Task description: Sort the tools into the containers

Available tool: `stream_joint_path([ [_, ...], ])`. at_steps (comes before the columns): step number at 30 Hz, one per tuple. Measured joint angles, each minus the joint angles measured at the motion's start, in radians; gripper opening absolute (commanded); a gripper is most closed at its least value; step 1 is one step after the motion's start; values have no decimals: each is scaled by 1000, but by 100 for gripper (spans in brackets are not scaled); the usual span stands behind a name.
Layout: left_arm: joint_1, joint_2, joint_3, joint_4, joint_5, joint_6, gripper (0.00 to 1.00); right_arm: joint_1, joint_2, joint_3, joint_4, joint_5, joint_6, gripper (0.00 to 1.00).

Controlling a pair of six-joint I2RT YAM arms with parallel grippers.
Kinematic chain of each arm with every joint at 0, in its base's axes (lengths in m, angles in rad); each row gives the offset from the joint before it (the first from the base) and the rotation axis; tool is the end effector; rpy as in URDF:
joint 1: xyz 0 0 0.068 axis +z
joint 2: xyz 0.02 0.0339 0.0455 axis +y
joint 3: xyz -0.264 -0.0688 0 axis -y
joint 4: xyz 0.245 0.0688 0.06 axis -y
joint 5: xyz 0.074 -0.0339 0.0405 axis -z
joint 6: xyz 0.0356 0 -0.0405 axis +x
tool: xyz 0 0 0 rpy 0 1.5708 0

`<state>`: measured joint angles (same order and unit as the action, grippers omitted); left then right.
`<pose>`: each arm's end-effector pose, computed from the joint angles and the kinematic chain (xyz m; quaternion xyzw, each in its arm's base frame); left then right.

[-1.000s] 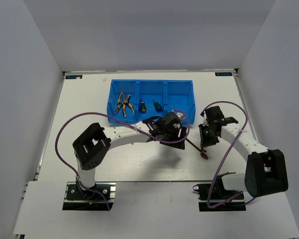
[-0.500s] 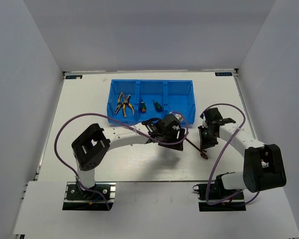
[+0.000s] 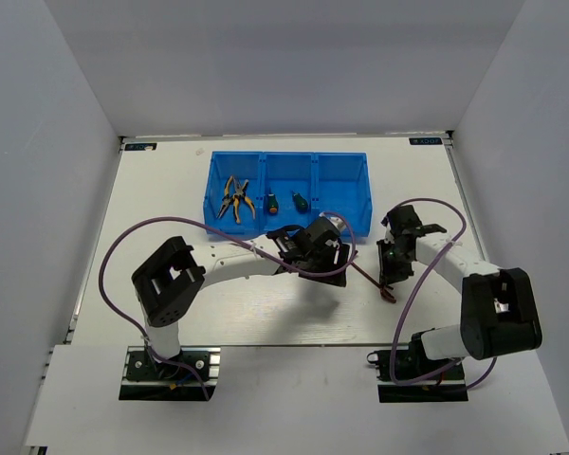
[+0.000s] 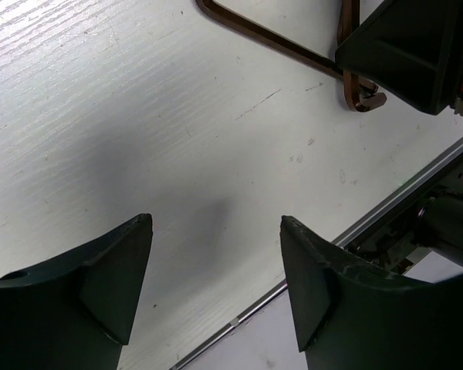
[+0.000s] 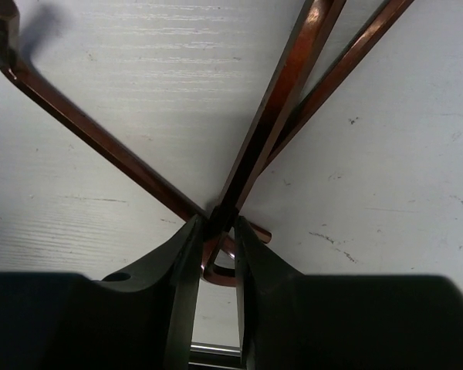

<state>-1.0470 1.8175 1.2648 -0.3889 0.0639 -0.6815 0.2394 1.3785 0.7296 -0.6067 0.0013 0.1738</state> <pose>0.1926 -0.3379 0.2034 0.1824 0.9328 -0.2550 0.1777 0.2283 0.0557 0.1682 -0.0323 0.9871 0.0316 0.1537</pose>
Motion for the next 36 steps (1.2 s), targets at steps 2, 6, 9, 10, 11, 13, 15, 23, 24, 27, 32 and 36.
stream_joint_path([
  [2, 0, 0, 0, 1, -1, 0, 77, -2, 13, 0, 5, 0, 7, 28],
  [6, 0, 0, 0, 0, -2, 0, 77, -3, 16, 1, 6, -1, 15, 28],
  [9, 0, 0, 0, 0, -5, 0, 77, -3, 16, 1, 6, 0, 23, 22],
  [10, 0, 0, 0, 0, -5, 0, 77, -3, 16, 1, 6, -1, 27, 20],
  [11, 0, 0, 0, 0, -5, 0, 77, -3, 16, 1, 8, -2, 31, 18],
  [13, 0, 0, -1, 1, -5, 0, 77, -3, 16, 0, 12, -3, 32, 8],
  [15, 0, -2, -5, 1, -5, 0, 77, -3, 16, 0, 13, -8, 33, 0],
  [23, 0, -3, -13, 1, -8, 0, 77, -3, -63, -9, 5, -14, 18, 0],
  [24, 0, -4, -13, 1, -9, 0, 77, -3, -84, -9, 3, -15, 13, 0],
  [27, 0, -4, -13, 2, -8, -5, 77, -3, -153, -9, 2, -20, 0, 0],
  [32, 0, -4, -13, 2, -9, -8, 77, -3, -259, -8, -12, -40, -17, 0],
  [36, 0, -24, -28, 5, -27, -16, 77, -3, -341, -5, -24, -78, -46, 0],
])
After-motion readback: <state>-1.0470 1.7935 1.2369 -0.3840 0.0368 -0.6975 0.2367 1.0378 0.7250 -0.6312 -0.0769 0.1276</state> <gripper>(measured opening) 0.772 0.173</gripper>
